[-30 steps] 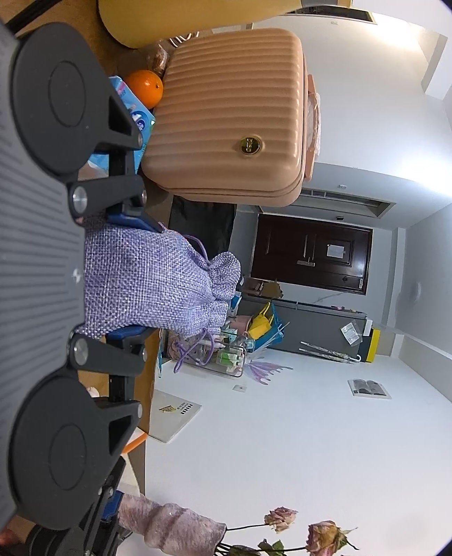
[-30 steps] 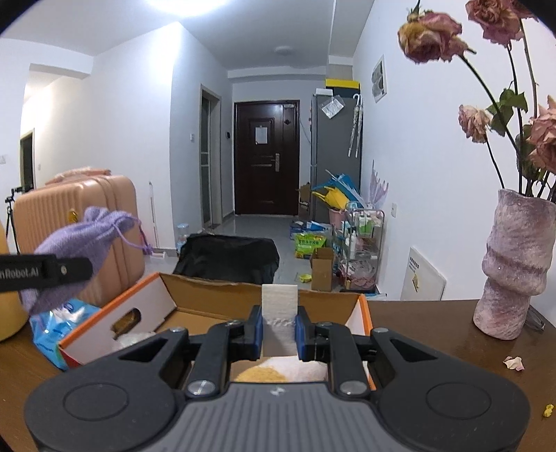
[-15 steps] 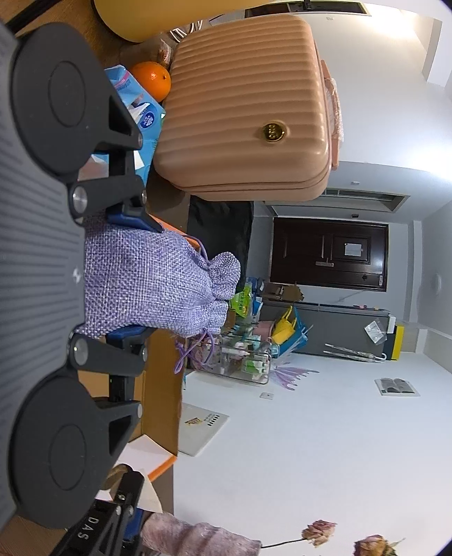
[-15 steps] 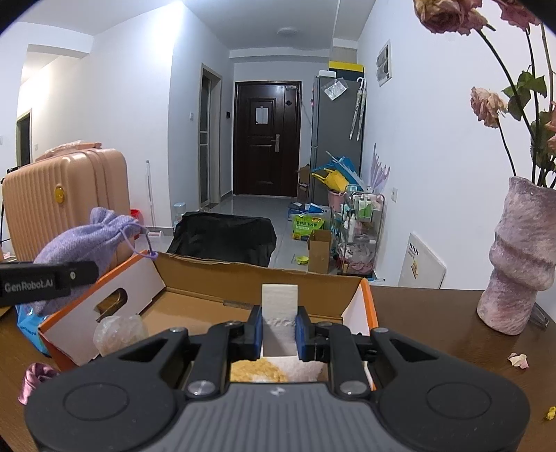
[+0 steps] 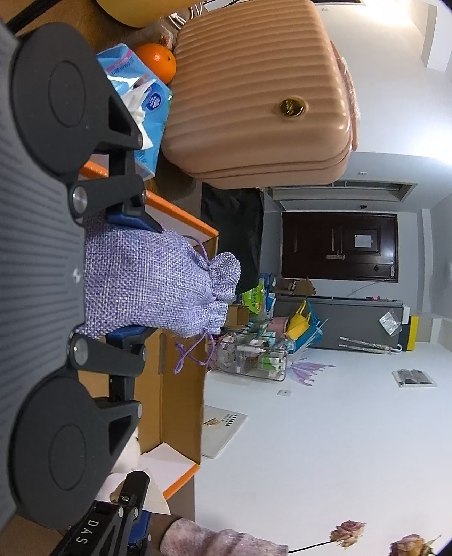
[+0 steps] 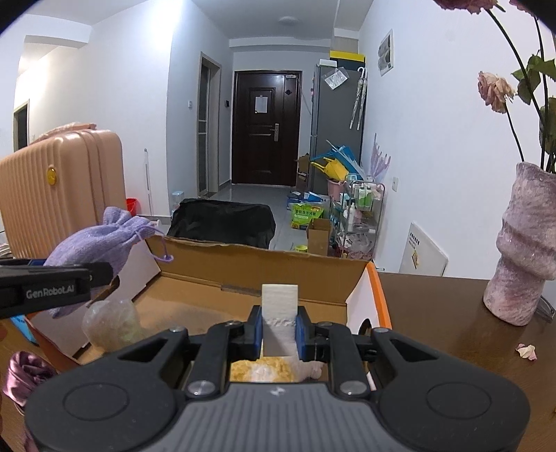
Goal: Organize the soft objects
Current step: 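Carry the lavender pouch and white foam block over the cardboard box with both tools, then open the right tool to drop the foam block while the left tool releases the pouch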
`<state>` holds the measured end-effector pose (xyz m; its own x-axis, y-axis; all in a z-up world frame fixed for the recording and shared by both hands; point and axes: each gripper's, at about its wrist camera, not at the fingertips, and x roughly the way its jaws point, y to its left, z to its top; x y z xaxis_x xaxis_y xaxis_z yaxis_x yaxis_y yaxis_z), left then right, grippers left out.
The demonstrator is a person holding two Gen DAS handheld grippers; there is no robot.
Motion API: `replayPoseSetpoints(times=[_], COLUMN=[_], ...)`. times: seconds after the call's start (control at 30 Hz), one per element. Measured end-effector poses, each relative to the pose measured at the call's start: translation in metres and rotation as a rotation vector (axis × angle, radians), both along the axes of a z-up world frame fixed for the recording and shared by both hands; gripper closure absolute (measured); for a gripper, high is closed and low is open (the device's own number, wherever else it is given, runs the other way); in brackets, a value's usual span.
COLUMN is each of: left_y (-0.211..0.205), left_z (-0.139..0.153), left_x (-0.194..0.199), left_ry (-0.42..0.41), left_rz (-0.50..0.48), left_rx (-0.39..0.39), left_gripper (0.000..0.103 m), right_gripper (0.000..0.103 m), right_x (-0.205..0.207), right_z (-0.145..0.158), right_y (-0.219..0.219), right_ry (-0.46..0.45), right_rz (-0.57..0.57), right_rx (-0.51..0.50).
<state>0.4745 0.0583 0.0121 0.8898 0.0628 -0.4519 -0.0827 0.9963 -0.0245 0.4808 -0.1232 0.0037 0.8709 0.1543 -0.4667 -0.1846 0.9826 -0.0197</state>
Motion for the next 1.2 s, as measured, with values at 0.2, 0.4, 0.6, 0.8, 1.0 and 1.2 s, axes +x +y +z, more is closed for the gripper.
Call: replayPoseSetpoints(times=[0.2,0.4,0.6,0.8,1.0,1.2], left_y=[0.001,-0.002,-0.005,-0.009,-0.009,-0.006], left_z=[-0.011,-0.018,-0.027,-0.031,-0.030,-0.023], left_x=[0.006,0.008,0.008,0.003,0.001,-0.007], left_ry=[0.011,0.006,-0.004,-0.022,-0.035,-0.092], left_rz=[-0.002,0.006,0.007,0.010,0.019,0.054], left_rx=[0.005,0.022,0.042,0.058,0.048,0.045], left_gripper=[0.051,0.050,0.050,0.049,0.045,0.009], right_gripper=[0.085,0.085,0.085,0.085,0.083,0.056], right_x=[0.004,0.004,0.006,0.004,0.005,0.005], right_z=[-0.010,-0.021,-0.030,-0.033,-0.032,-0.033], right_y=[0.001,0.001,0.006,0.007,0.008,0.007], right_ry=[-0.001,-0.024,-0.031,-0.030,-0.024,-0.034], right_rz=[-0.017,-0.035,-0.060,-0.067,-0.068,-0.079], right_rx=[0.001,0.004,-0.014,-0.021,-0.019,-0.031])
